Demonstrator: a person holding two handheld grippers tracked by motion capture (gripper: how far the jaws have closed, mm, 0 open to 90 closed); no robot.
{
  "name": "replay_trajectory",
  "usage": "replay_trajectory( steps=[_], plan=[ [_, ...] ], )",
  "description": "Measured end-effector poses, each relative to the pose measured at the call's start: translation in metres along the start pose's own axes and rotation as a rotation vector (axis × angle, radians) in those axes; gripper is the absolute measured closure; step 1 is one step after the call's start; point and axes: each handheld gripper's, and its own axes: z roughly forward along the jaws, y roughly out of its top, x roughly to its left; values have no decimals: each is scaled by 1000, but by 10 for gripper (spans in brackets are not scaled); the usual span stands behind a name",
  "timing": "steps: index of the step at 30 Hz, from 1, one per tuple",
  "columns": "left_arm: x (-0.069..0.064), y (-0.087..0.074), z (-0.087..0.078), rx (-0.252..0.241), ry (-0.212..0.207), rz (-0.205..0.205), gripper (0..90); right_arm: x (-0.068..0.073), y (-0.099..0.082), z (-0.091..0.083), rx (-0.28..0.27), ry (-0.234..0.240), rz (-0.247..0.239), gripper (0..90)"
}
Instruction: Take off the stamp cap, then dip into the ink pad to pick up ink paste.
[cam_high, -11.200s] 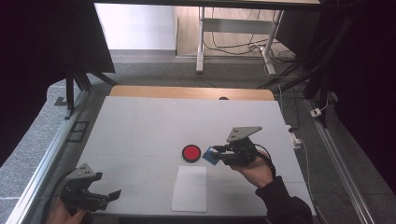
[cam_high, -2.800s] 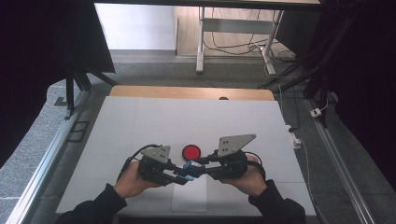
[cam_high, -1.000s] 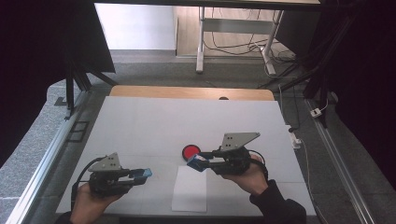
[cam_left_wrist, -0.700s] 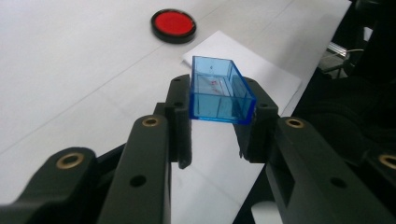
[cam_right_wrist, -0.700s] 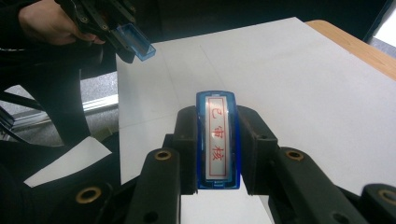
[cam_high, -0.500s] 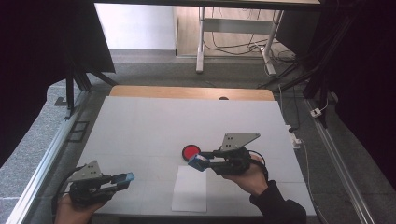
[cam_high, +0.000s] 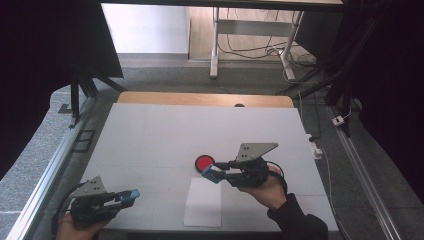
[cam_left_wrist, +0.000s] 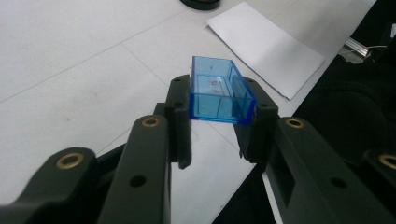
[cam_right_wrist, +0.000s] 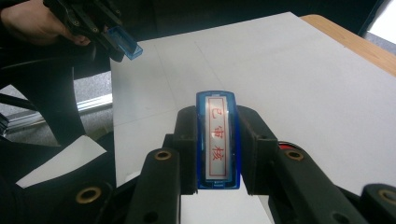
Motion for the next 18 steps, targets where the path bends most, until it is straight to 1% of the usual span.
replay_trajectory(
  steps=[6,10,15,16,18],
  plan=[
    [2,-1,-1,-12,3,-24,684,-2,1,0,-1,-9,5,711],
    [3,-2,-2,-20,5,-35,684,-6,2,2,8,-23,15,711],
    [1,-1,0,-1,17,-20,684,-16,1,6,17,-45,39,711],
    [0,-1,0,1,20,-17,684,-18,0,7,26,-55,41,711],
    [1,-1,0,2,20,-20,684,-24,-1,10,32,-64,56,711]
  ],
)
